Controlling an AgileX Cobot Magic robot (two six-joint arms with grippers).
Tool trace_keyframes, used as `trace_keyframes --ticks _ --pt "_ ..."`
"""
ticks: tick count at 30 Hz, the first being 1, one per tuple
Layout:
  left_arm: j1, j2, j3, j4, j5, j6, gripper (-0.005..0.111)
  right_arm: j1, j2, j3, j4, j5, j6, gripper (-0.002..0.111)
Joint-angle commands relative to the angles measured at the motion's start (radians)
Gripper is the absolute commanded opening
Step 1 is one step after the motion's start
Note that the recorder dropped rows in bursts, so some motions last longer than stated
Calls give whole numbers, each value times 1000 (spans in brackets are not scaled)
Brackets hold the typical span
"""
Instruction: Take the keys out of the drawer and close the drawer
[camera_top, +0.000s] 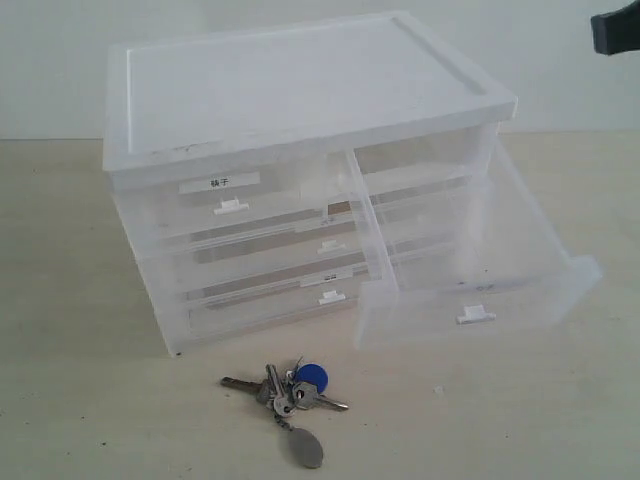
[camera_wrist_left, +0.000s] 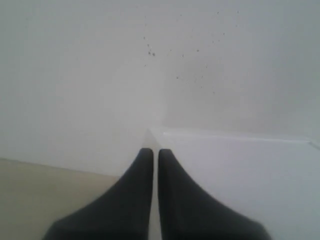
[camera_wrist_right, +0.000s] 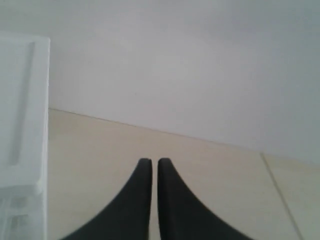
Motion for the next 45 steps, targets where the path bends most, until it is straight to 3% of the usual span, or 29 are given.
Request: trace_keyframes --ticks 1,5,11,15,26,35,40,45 --pt "175 114 -107 327 256 -306 5 -269 74 -5 432 -296 -316 1" --pt "279 211 -157 538 299 -543 5 -331 185 -23 561 -314 -475 1" --pt "292 311 -179 941 271 -898 5 -333 297 -80 604 -356 -480 1" --pt "292 372 -198 1105 241 -1081 5 -304 344 -85 627 -381 -489 1" --pt "292 420 -198 1204 182 -1184 5 -113 408 -123 639 -369 -554 1" --pt "292 474 -221 1319 151 -1267 5 28 411 -123 657 -240 -589 1" --pt "292 471 -229 1346 58 -1312 5 121 382 -123 659 -209 -586 1" --pt "292 471 -290 1426 108 -1380 5 186 369 -123 661 -171 -553 1"
